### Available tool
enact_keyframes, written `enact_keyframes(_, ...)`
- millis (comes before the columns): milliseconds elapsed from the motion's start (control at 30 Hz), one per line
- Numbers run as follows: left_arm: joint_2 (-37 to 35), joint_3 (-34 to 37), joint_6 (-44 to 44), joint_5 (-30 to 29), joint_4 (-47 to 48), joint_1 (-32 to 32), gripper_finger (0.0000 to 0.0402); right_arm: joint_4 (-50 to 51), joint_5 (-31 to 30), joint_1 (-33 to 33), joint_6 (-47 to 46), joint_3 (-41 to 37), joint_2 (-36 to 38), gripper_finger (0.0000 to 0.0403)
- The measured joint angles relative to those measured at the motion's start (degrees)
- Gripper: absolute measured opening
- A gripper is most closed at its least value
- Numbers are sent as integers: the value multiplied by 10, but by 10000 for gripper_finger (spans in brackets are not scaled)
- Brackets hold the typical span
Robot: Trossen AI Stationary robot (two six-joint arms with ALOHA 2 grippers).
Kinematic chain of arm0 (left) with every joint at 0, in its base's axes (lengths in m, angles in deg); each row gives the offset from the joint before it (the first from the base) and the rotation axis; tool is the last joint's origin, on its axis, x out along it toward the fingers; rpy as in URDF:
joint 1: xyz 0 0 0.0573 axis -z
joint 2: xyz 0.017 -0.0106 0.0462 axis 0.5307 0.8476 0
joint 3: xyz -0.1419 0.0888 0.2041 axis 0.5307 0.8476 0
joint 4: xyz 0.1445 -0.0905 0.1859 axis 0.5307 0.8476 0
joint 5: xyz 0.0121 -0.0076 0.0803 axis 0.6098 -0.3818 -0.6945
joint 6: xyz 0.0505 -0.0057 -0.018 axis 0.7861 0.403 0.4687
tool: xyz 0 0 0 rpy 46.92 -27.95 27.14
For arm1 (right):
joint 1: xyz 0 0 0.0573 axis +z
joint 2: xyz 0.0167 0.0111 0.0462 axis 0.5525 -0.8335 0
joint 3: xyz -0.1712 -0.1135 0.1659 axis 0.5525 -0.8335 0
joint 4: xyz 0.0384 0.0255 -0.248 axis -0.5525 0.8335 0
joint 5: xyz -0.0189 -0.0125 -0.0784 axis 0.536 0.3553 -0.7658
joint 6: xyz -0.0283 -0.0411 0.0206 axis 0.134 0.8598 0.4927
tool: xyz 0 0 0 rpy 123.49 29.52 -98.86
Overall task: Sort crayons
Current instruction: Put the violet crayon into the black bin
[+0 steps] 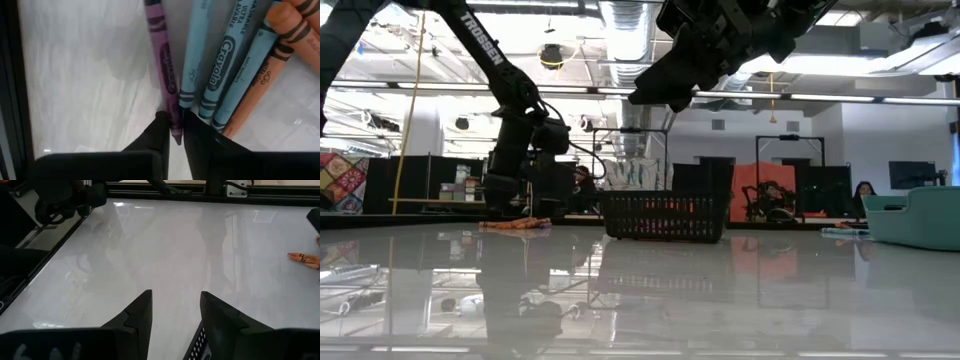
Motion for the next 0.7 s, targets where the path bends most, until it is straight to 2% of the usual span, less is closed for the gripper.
enact_keyframes(133,6,-13,4,-11,17,0,7,1,0,1,-1,0,0,161)
enact_keyframes(400,13,-62,8,-29,65,1,5,1,0,1,-8,0,0,161)
enact_keyframes(500,12,-70,9,-46,72,2,5,2,0,1,-11,0,0,161)
enact_keyframes(700,12,-72,11,-43,83,4,5,4,0,1,-11,0,0,161)
